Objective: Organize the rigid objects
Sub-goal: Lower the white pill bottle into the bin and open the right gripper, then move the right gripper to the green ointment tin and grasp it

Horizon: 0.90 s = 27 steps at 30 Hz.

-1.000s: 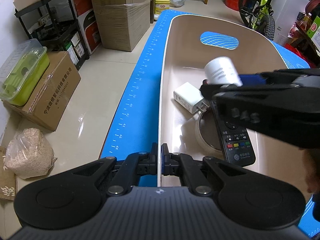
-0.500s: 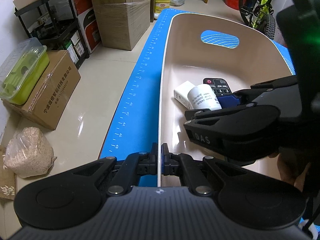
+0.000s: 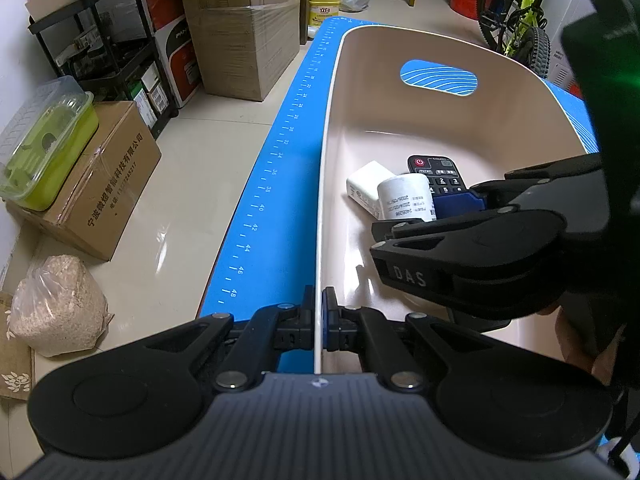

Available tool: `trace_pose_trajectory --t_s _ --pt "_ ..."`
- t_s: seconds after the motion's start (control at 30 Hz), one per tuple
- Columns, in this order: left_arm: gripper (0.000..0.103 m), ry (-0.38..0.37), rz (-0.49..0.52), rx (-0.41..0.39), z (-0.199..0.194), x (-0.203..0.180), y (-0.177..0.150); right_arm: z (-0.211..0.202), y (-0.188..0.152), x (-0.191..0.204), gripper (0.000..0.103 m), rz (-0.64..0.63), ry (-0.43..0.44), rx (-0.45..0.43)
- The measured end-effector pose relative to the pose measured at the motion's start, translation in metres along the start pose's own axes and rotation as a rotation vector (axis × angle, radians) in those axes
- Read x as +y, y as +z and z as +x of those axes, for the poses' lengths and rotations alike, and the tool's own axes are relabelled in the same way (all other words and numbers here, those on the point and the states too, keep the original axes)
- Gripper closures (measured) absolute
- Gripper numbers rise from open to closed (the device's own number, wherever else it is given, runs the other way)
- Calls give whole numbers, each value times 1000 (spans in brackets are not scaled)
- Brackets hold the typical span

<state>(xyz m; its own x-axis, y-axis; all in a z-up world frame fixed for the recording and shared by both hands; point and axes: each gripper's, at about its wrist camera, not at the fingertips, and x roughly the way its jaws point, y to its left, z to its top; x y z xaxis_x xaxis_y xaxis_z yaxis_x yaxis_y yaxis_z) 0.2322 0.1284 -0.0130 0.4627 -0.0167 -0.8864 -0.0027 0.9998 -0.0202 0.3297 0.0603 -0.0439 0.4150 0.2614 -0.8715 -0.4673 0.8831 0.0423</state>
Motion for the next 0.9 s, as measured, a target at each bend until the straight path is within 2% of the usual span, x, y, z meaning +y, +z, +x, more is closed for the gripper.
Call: trace_pose_trajectory --t_s 0.1,0.13,0.2,0.23,0.5,0.67,0.77,0.9 --pt "99 0 1 0 0 0 0 -3 -2 -4 54 3 4 -9" --pt "99 0 0 0 0 0 0 -5 -3 -5 51 5 4 -13" --pt "99 0 0 0 0 0 0 -12 -5 -8 38 6 5 -36" --pt "99 0 0 0 0 0 0 -18 -6 -9 38 6 4 -53" --pt "99 -3 -4 -1 -1 1 1 -78 -12 -34 37 34 -1 -216" --pt "99 3 -1 -2 0 -1 1 -125 -27 -73 34 120 -34 -360" --pt "99 5 -2 -2 0 -2 1 -139 -35 -94 32 138 -74 -392" --pt "99 8 -2 -1 0 -1 1 -143 -51 -123 31 173 -138 -381"
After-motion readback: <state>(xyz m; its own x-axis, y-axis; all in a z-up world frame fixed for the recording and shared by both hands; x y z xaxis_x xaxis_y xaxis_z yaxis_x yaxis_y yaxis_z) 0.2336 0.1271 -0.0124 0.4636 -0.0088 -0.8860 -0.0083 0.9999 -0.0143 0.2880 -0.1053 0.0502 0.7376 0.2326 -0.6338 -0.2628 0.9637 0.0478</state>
